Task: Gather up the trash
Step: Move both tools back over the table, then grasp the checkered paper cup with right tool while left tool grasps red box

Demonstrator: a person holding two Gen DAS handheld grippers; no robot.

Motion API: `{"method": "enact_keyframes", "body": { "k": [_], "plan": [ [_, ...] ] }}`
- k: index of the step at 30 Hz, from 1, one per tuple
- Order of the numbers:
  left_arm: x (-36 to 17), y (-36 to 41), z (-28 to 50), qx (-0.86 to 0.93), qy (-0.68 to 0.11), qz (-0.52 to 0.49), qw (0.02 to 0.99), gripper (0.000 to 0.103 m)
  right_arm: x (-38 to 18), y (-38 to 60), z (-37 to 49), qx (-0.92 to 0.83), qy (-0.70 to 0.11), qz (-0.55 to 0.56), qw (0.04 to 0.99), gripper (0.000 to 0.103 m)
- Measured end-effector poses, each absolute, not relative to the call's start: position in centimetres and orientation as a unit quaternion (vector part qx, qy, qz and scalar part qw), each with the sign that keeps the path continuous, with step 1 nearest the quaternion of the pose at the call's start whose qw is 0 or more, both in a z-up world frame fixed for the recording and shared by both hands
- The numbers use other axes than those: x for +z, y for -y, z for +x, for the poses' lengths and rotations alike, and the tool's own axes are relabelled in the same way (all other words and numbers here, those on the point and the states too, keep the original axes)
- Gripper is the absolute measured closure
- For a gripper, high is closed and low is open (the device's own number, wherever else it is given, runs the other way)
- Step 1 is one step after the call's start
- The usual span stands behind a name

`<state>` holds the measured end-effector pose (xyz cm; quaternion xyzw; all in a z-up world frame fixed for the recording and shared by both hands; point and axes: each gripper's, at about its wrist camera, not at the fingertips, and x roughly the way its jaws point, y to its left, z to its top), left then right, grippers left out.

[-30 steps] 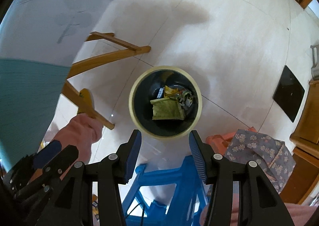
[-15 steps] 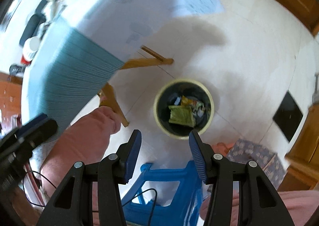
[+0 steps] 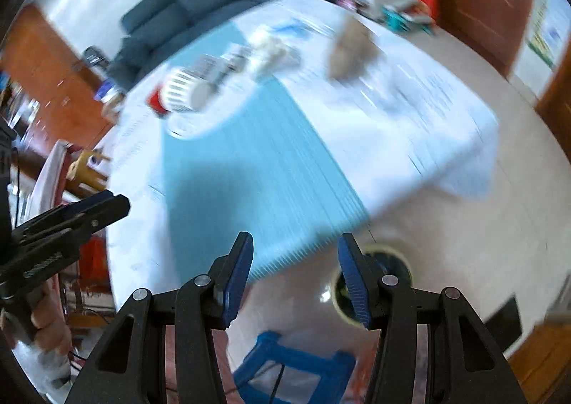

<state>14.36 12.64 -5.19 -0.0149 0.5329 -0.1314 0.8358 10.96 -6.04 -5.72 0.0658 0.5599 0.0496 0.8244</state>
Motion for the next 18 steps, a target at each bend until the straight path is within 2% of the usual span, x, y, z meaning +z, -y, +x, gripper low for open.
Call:
{"method": "enact_keyframes", "body": {
  "k": [9, 13, 15, 18],
  "plan": [
    [-2.3, -23.6, 21.3, -0.05, -0.501, -0.022, 0.863, 0.064, -1.7, -3.3, 23.4, 0.152, -0.545, 0.026, 0.824, 0.052],
    [-2.0, -26.5, 25.3, -0.03, -0.499, -0.011, 0.866, 0.064, -2.0, -6.7, 29.3, 0.175, -0.552, 0.021, 0.815, 0.052],
    [-2.1, -27.6, 27.0, -0.025, -0.502, -0.004, 0.864, 0.064, -2.6, -8.2, 32.1, 0.186, -0.56, 0.016, 0.807, 0.047],
    [-2.8, -28.5, 29.3, -0.028, -0.508, 0.003, 0.861, 0.064, -4.3, -10.3, 35.9, 0.196, -0.572, 0.009, 0.797, 0.045]
  ]
}}
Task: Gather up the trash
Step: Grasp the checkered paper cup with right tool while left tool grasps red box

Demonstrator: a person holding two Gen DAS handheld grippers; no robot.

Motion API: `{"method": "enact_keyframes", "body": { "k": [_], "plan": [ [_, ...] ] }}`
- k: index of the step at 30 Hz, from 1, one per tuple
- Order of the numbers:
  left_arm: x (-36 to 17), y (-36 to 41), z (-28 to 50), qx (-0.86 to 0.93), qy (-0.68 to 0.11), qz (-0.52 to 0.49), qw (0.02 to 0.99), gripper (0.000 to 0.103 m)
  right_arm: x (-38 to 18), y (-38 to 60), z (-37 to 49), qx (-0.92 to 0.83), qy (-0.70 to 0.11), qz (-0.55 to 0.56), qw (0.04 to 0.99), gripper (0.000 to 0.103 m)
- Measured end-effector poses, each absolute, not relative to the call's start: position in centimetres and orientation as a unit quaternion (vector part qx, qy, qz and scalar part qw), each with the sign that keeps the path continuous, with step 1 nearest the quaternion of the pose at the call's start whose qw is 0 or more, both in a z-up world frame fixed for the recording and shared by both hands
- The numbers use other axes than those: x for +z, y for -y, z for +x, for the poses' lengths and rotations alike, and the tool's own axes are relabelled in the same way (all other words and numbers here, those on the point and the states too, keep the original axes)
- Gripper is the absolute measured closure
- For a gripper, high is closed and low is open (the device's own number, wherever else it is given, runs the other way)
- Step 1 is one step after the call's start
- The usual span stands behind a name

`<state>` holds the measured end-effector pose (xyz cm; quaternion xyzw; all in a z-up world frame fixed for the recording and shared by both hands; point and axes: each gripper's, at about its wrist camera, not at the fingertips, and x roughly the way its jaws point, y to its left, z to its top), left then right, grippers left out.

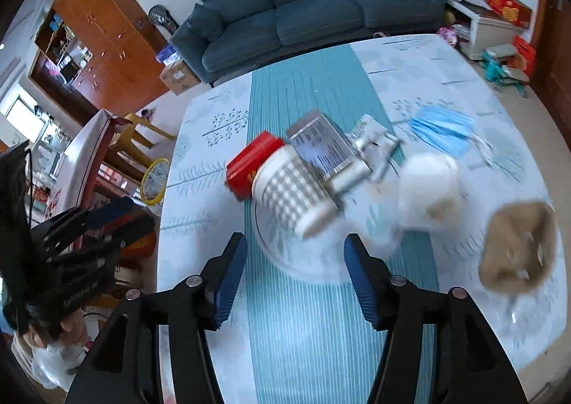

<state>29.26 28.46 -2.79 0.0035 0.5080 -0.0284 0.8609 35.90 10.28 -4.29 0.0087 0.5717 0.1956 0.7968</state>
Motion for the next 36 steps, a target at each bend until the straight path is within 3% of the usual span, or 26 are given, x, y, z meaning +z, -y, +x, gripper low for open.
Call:
{"method": "enact_keyframes", "body": {
  "k": [18, 20, 21, 24, 36],
  "plan": [
    [-9.1, -29.1, 40.0, -0.061, -0.549, 0.033, 0.833, 0.064, -16.8, -15.7, 44.6, 0.236, -0.636, -0.023, 0.735, 0.043],
    [-9.6, -29.0, 40.7, -0.066, -0.552, 0.034, 0.83, 0.064, -17.1, -15.5, 44.4, 0.245, -0.638, -0.014, 0.73, 0.045],
    [-9.8, -29.0, 41.1, -0.066, -0.553, 0.036, 0.83, 0.064, -17.1, -15.4, 44.2, 0.249, -0.638, -0.014, 0.729, 0.052],
    [-10.5, -28.7, 42.1, -0.067, -0.558, 0.041, 0.826, 0.064, -16.8, -15.1, 43.6, 0.254, -0.636, -0.017, 0.729, 0.058],
    [-13.5, -26.6, 45.8, -0.079, -0.59, 0.069, 0.801, 0.064, -16.4, -11.7, 39.7, 0.239, -0.636, 0.009, 0.733, 0.062]
  ]
}}
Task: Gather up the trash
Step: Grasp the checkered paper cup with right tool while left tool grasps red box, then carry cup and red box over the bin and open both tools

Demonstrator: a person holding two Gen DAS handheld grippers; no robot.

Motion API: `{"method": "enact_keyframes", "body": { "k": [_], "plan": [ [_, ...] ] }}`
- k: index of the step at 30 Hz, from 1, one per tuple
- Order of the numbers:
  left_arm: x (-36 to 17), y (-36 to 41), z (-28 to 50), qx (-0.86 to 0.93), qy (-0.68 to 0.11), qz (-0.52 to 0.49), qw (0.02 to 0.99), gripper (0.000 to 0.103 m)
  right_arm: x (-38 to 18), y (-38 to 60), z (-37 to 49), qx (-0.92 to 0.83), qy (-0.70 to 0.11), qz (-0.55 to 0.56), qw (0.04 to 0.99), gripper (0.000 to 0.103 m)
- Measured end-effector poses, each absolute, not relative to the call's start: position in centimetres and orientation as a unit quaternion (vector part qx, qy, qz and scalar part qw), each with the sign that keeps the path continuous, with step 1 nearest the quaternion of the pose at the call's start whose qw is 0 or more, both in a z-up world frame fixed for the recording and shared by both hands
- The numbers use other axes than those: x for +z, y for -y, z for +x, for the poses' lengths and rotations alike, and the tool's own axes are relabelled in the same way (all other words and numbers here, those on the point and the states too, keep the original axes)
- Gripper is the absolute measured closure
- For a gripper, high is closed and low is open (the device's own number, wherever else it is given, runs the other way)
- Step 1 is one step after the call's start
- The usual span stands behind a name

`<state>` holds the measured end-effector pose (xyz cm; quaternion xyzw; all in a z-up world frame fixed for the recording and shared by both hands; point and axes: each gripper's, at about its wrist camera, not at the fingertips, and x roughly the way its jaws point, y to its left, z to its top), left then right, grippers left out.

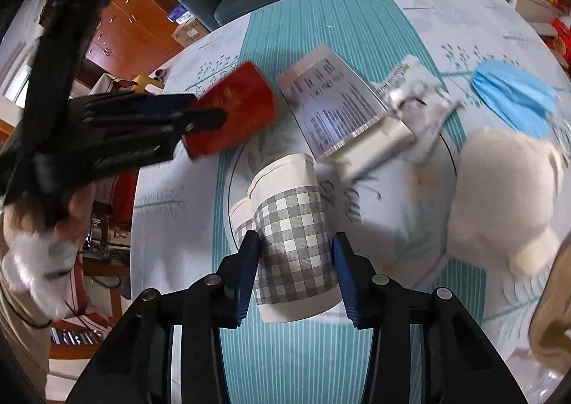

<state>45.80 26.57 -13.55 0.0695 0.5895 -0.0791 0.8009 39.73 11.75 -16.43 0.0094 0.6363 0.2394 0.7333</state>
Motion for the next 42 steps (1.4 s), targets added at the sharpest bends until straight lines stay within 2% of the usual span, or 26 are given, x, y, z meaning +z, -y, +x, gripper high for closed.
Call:
{"method": "enact_keyframes", "body": {
  "k": [13, 18, 23, 32, 42],
  "plan": [
    [-17.2, -26.4, 48.1, -0.041, -0.604, 0.081, 0.792, 0.056, -16.5, -8.9, 37.1, 0.219, -0.63, 0.054, 0.743, 0.062],
    [-17.7, -27.0, 47.7, -0.038, -0.596, 0.055, 0.8, 0.067, -16.2, -7.4, 36.2, 0.215, -0.627, 0.072, 0.745, 0.062],
    [-16.6, -28.2, 46.1, -0.051, -0.601, -0.018, 0.797, 0.069, -15.2, -5.6, 34.7, 0.213, -0.618, 0.088, 0.752, 0.062],
    [-11.2, -23.4, 35.7, -0.113, -0.583, -0.032, 0.804, 0.069, -11.2, -2.9, 30.1, 0.207, -0.586, 0.096, 0.778, 0.062],
    [-7.3, -14.5, 21.9, -0.215, -0.566, -0.025, 0.796, 0.069, -6.9, 3.3, 19.1, 0.153, -0.554, 0.085, 0.814, 0.062]
  ]
}}
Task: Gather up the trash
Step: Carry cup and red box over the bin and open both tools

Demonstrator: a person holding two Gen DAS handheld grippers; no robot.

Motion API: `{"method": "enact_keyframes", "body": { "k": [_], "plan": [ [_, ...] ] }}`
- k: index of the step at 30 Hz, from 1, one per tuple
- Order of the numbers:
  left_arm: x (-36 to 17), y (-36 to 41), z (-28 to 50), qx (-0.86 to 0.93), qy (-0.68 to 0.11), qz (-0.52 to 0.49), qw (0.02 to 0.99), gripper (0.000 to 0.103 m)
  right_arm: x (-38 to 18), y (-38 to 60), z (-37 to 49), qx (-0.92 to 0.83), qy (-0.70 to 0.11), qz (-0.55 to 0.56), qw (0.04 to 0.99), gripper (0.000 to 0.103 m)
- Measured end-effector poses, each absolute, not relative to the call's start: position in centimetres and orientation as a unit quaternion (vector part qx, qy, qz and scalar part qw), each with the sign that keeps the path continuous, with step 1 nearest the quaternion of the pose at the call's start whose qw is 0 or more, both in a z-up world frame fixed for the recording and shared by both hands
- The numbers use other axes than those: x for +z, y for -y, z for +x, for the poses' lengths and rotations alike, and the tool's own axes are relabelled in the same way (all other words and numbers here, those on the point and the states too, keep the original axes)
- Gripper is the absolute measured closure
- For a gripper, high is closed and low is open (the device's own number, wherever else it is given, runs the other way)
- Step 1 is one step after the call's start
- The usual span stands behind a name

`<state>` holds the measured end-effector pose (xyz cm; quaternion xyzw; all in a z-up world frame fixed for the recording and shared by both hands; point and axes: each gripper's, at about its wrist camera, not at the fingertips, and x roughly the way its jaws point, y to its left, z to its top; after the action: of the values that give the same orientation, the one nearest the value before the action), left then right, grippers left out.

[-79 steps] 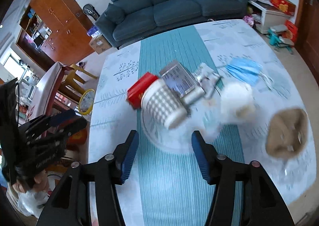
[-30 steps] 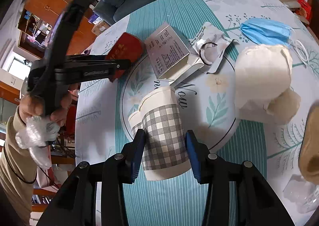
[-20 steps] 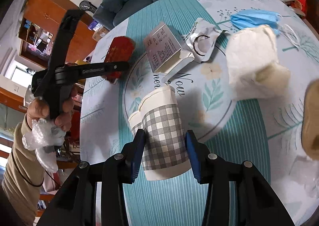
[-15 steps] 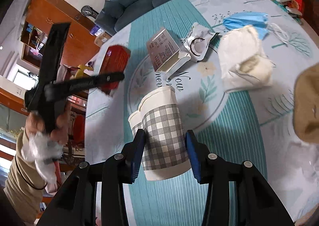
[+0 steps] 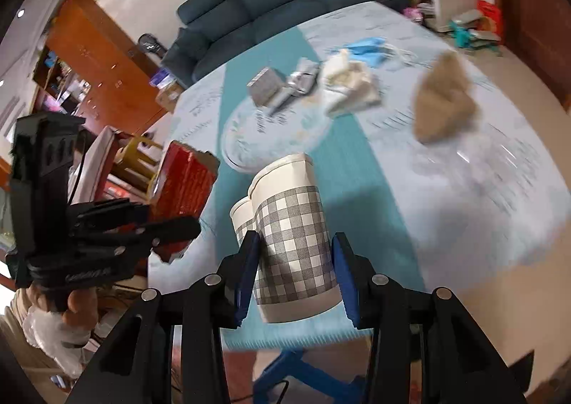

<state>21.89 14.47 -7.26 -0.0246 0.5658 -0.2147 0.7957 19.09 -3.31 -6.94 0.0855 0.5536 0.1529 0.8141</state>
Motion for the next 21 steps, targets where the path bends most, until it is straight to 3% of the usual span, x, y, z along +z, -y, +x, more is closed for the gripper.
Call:
{"method": "enact_keyframes", "body": {
  "k": [8, 14, 21],
  "plan": [
    [-9.3, -4.5, 13.6, -0.302, -0.582, 0.016, 0.755, 0.069, -7.7, 12.2, 8.2, 0.061, -0.545, 0.13, 0.826, 0.062],
    [-12.8, 3.4, 8.3, -0.335, -0.588, 0.069, 0.733, 0.069, -14.2, 18.5, 2.6, -0.027, -0.574, 0.187, 0.797, 0.062],
    [-20.6, 9.7, 6.0, -0.334, -0.638, 0.125, 0.682, 0.069, -22.9, 23.4, -1.4, -0.091, -0.613, 0.249, 0.744, 0.062]
  ]
}}
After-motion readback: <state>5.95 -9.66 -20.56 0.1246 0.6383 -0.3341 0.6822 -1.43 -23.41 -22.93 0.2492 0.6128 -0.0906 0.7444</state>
